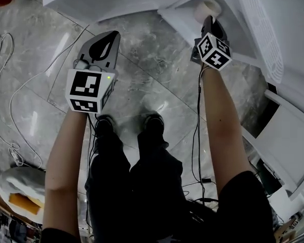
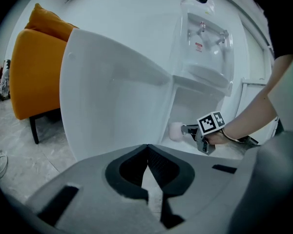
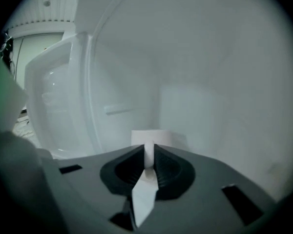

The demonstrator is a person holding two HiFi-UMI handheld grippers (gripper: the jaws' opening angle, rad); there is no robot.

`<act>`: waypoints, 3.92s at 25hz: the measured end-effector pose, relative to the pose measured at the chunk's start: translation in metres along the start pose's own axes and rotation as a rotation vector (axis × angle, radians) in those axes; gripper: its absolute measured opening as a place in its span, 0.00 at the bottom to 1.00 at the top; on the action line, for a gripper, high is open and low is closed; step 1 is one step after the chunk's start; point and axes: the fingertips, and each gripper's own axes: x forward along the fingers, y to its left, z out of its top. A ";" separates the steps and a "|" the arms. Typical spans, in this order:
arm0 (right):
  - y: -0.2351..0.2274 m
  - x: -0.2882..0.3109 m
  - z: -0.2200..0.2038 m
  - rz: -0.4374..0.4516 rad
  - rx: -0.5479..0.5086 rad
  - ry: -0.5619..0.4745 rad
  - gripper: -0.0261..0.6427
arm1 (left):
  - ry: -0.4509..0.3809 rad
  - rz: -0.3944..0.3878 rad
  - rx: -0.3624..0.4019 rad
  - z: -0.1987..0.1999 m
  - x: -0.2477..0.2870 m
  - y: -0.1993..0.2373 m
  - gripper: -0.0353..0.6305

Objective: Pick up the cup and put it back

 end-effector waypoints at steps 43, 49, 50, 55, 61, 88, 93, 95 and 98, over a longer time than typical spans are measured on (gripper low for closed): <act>0.156 -0.307 0.146 0.005 0.281 0.238 0.30 | 0.087 -0.044 -0.128 0.172 -0.257 -0.055 0.06; 0.184 -0.383 0.220 0.001 0.406 0.200 0.25 | 0.056 -0.050 -0.123 0.228 -0.314 -0.052 0.07; 0.188 -0.394 0.235 0.014 0.414 0.186 0.25 | 0.054 -0.034 -0.142 0.233 -0.323 -0.051 0.07; 0.196 -0.440 0.307 0.125 0.243 0.113 0.25 | 0.016 -0.009 -0.109 0.280 -0.355 -0.070 0.06; 0.187 -0.505 0.360 0.219 0.104 0.050 0.23 | -0.095 -0.024 -0.078 0.341 -0.390 -0.141 0.07; 0.112 -0.827 0.320 0.430 -0.027 -0.076 0.05 | -0.255 0.133 -0.040 0.288 -0.658 -0.382 0.07; 0.126 -0.846 0.315 0.482 -0.027 -0.083 0.05 | -0.260 0.178 -0.048 0.272 -0.699 -0.388 0.07; 0.137 -0.853 0.315 0.497 -0.031 -0.091 0.05 | -0.266 0.195 -0.056 0.266 -0.713 -0.385 0.07; 0.158 -0.865 0.317 0.521 -0.035 -0.113 0.05 | -0.286 0.215 -0.079 0.261 -0.735 -0.378 0.07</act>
